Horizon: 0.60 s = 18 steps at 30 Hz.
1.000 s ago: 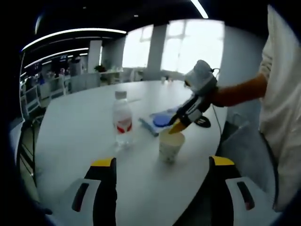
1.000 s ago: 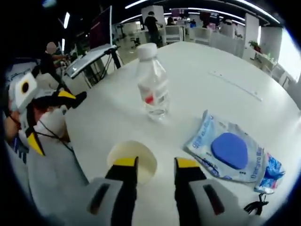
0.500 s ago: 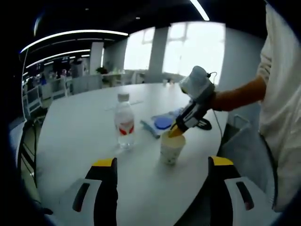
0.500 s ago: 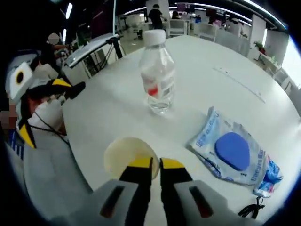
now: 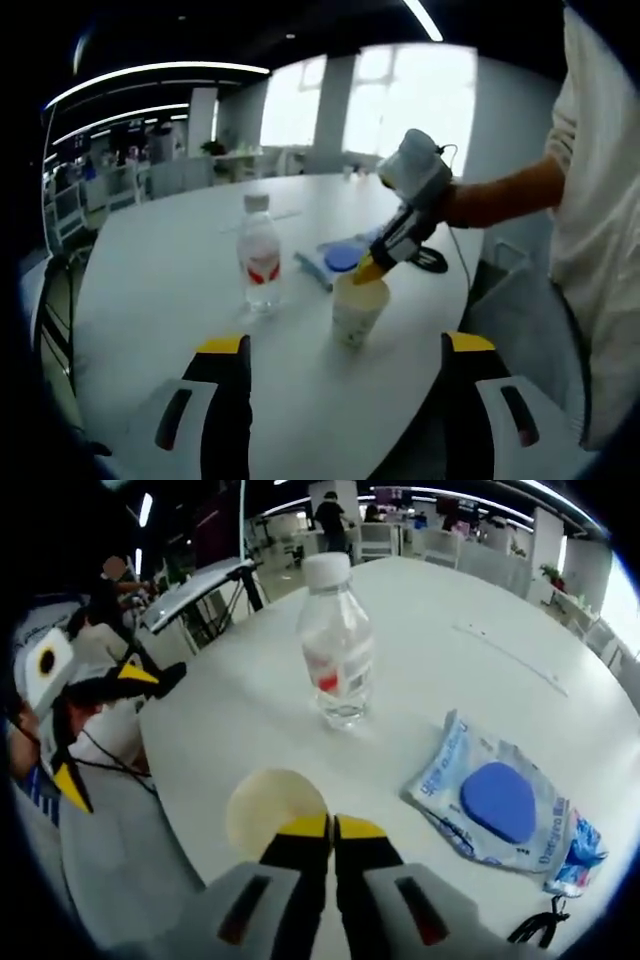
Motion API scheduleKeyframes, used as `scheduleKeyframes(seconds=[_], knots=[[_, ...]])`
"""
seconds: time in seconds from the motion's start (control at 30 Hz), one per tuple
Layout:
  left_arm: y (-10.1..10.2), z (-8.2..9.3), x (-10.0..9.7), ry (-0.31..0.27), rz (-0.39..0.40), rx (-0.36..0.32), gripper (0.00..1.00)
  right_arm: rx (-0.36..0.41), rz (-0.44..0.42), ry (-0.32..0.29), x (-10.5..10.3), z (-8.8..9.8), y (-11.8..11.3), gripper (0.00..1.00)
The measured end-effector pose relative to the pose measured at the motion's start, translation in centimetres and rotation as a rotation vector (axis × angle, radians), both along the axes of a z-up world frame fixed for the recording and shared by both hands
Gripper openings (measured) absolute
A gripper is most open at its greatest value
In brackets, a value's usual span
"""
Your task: Arrange the tabletop items into an orderly group along one side of the table until the central work area is clear of visible clutter.
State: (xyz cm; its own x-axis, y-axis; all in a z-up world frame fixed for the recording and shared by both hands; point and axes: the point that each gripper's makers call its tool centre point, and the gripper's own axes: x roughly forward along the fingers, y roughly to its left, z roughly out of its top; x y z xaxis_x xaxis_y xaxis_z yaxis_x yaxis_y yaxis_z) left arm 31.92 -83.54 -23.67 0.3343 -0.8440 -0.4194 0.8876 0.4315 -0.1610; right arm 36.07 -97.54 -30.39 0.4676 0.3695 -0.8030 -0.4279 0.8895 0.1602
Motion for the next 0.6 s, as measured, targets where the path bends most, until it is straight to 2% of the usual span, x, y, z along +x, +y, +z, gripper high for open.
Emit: scheduleKeyframes(seconds=[0.17, 0.4, 0.6], knots=[[0.0, -0.1, -0.1, 0.002, 0.002, 0.000, 0.74, 0.013, 0.025, -0.011, 0.3, 1.2, 0.2, 0.00], [0.0, -0.1, -0.3, 0.001, 0.004, -0.002, 0.73, 0.011, 0.009, -0.050, 3.2, 3.5, -1.7, 0.00], [-0.1, -0.1, -0.5, 0.000, 0.003, 0.000, 0.71, 0.024, -0.032, -0.059, 6.0, 4.8, -3.3, 0.00]])
